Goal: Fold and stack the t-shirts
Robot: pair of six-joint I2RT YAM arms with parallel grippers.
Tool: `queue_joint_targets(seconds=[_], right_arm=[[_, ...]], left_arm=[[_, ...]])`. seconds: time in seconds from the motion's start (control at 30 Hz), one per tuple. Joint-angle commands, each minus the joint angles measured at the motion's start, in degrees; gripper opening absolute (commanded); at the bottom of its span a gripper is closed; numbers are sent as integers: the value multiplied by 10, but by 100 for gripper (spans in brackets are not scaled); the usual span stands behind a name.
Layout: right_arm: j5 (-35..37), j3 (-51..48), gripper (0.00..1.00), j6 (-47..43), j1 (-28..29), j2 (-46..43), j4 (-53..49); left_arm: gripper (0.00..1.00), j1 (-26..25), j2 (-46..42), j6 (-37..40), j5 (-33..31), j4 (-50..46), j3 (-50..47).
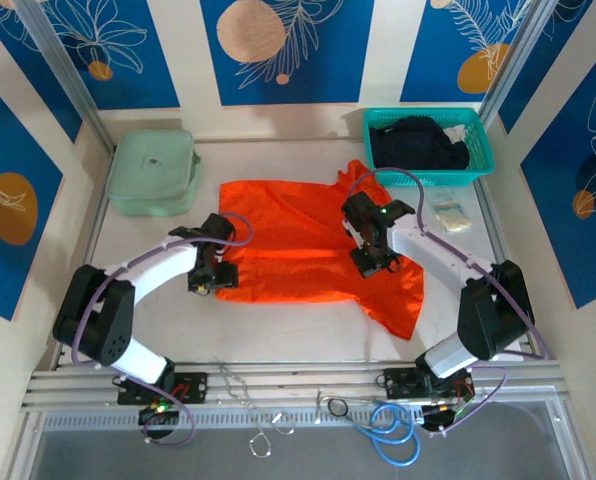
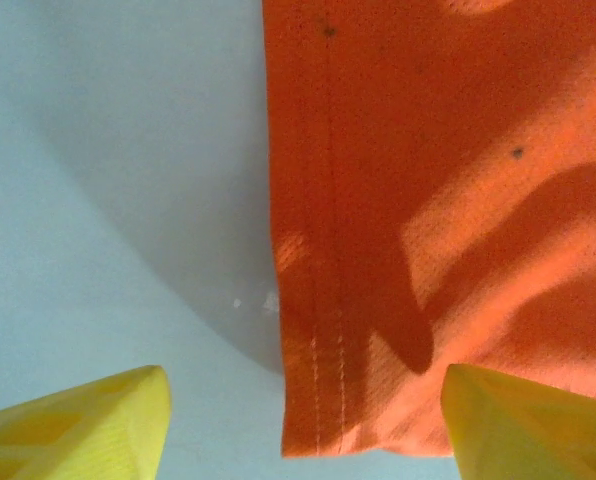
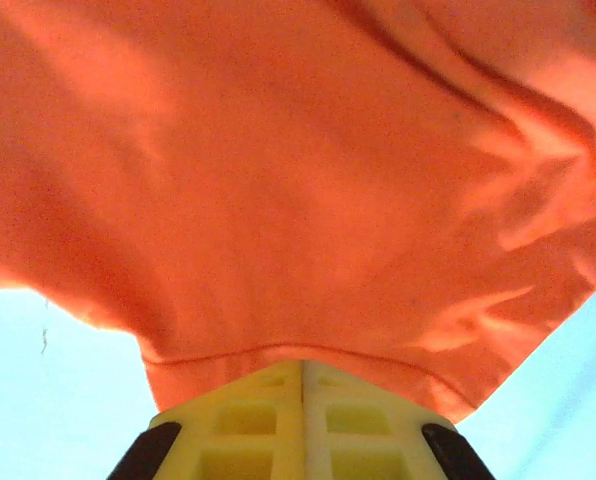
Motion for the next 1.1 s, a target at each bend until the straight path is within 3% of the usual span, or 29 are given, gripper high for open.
queue_joint_targets(seconds=[0.0, 0.07, 0.23, 0.27, 0.37, 0.4, 0.6, 0.73, 0.93, 1.07], right_arm=[[-39, -20, 2, 28, 2, -50, -15], [-53, -32, 1, 33, 2, -70, -8], [-56, -35, 0, 40, 0, -97, -6], [-55, -32, 0, 39, -2, -97, -10], [-51, -28, 0, 39, -4, -96, -16], [-52, -29, 0, 39, -4, -98, -16], [-78, -42, 0, 34, -13, -101, 2], [-89, -51, 0, 25, -23, -95, 19], [-86, -50, 0, 16, -42, -79, 29], [-86, -49, 0, 24, -47, -77, 39]], left_arm=[[69, 4, 22, -15, 13, 35, 6], [68, 5, 37, -13, 15, 44, 4], [52, 5, 81, -9, 15, 70, 2], [45, 5, 87, -8, 14, 73, 6], [6, 5, 89, -3, 19, 51, 36], [0, 5, 84, -2, 19, 31, 53], [0, 2, 86, 54, 21, -146, 195], [13, -2, 145, 86, -10, -227, 293], [27, -4, 242, 84, 71, -190, 404], [38, -5, 288, 53, 180, -119, 452]])
